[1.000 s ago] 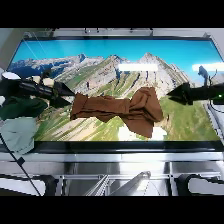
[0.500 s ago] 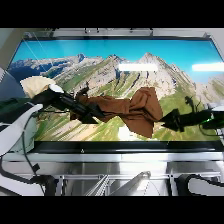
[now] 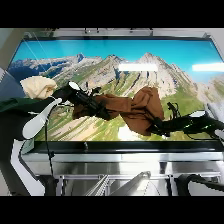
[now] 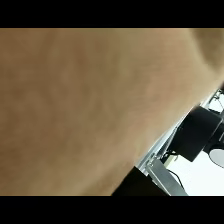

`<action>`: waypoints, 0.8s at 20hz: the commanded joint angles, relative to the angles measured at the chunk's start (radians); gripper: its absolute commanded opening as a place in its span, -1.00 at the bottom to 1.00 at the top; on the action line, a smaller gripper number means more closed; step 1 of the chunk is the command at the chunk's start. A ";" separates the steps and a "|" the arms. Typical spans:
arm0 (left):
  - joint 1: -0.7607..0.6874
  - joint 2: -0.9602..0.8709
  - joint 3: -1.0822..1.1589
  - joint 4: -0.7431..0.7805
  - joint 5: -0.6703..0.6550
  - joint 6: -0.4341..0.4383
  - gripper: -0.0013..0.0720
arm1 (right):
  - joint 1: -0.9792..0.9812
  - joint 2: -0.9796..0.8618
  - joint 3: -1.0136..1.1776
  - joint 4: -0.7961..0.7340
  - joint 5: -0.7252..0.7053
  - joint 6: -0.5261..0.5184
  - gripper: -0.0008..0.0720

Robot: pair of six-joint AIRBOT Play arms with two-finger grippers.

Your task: Fold the shirts.

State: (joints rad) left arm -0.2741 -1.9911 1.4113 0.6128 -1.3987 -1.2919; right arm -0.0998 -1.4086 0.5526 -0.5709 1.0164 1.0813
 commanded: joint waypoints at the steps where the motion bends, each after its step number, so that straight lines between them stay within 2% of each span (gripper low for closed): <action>1: -0.003 -0.029 0.073 -0.003 -0.028 -0.011 -0.97 | 0.041 0.009 0.013 0.045 -0.036 -0.006 -0.93; 4: -0.002 -0.008 0.129 -0.003 -0.042 -0.019 -0.93 | 0.041 0.079 0.033 -0.060 -0.044 0.090 -0.93; 7: -0.002 0.033 0.200 -0.005 -0.042 -0.035 -0.92 | 0.041 0.238 0.043 -0.297 -0.044 0.268 -0.93; 10: -0.002 0.088 0.285 -0.005 -0.043 -0.063 -0.92 | 0.040 0.436 0.043 -0.497 -0.044 0.396 -0.93; 13: 0.000 0.148 0.356 -0.003 -0.042 -0.081 -0.92 | 0.038 0.594 0.043 -0.627 -0.044 0.459 -0.94; 16: 0.005 0.201 0.394 -0.004 -0.042 -0.095 -0.92 | 0.038 0.691 0.043 -0.665 -0.044 0.467 -0.94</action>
State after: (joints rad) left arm -0.2726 -1.8389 1.7596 0.6086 -1.4429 -1.3693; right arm -0.0612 -0.8257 0.5945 -1.1374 0.9775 1.4998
